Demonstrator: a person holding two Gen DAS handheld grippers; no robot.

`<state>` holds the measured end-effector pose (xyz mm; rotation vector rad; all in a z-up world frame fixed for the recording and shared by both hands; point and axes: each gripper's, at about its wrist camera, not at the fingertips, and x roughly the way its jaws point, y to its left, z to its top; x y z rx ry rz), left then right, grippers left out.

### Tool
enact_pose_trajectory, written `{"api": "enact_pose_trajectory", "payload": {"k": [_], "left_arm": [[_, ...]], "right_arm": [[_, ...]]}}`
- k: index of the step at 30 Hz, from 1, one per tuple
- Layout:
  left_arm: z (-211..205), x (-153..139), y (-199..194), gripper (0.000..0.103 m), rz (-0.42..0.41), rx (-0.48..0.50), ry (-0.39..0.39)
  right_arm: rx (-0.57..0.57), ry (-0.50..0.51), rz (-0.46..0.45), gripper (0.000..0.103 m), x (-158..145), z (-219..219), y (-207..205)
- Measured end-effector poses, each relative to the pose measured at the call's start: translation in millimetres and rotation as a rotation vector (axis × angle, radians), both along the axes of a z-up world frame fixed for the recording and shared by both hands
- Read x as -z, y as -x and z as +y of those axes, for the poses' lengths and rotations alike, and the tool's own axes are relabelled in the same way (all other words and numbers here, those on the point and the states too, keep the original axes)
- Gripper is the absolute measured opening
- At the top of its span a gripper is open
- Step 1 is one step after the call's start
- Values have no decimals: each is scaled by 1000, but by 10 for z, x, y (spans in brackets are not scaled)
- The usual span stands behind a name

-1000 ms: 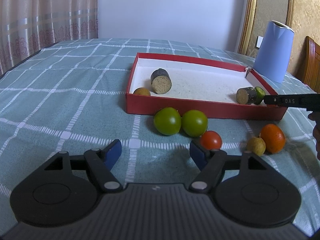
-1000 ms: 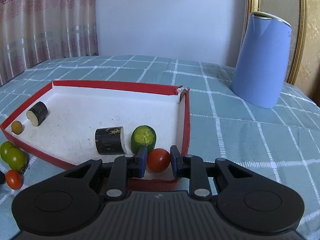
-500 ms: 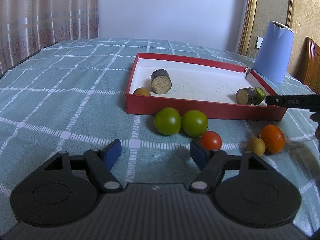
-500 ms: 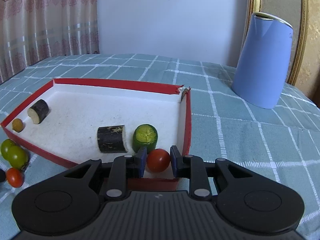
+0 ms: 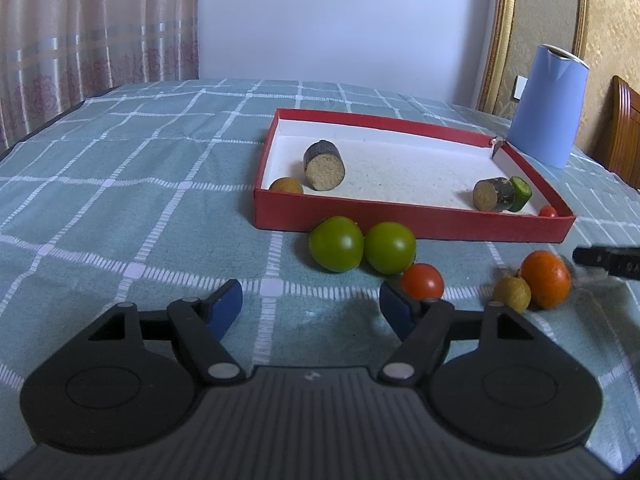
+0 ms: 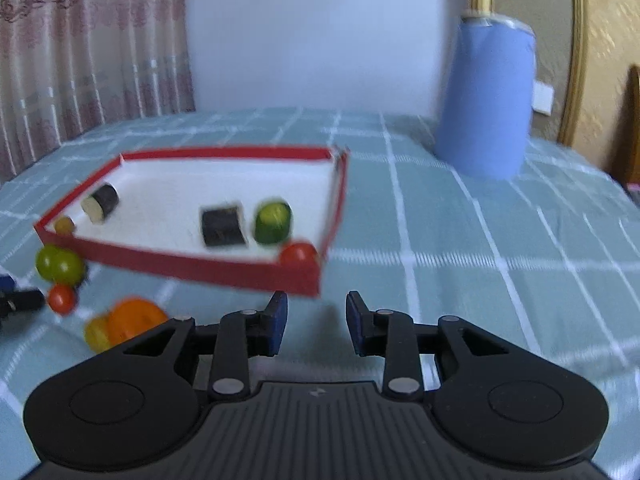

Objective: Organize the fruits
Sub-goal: 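Grasp the green tomato beside the tray with the left gripper, then lower the green tomato into the tray and open the left gripper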

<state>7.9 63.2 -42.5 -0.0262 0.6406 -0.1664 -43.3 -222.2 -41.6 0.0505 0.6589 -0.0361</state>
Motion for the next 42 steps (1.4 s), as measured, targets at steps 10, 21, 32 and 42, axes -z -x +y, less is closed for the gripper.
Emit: {"api": "enact_pose_trajectory", "payload": {"k": [10,21,32,42], "left_arm": [[-51,-26,-113,73,14,-34,-49],[-136,-61,-340,59,-18,-9,-63],[-176,-24,-314,30,-23,55,-38],[-128,-235,-237,30,-88,42,-31]], "right_arm": [[33,-30,-20,48,120,-41,-51],[75,-88,-40,59,119,-162,-25],[79,-79,-36,60,121,-147,5],[84,-57,-32,60,121,-123,-4]]}}
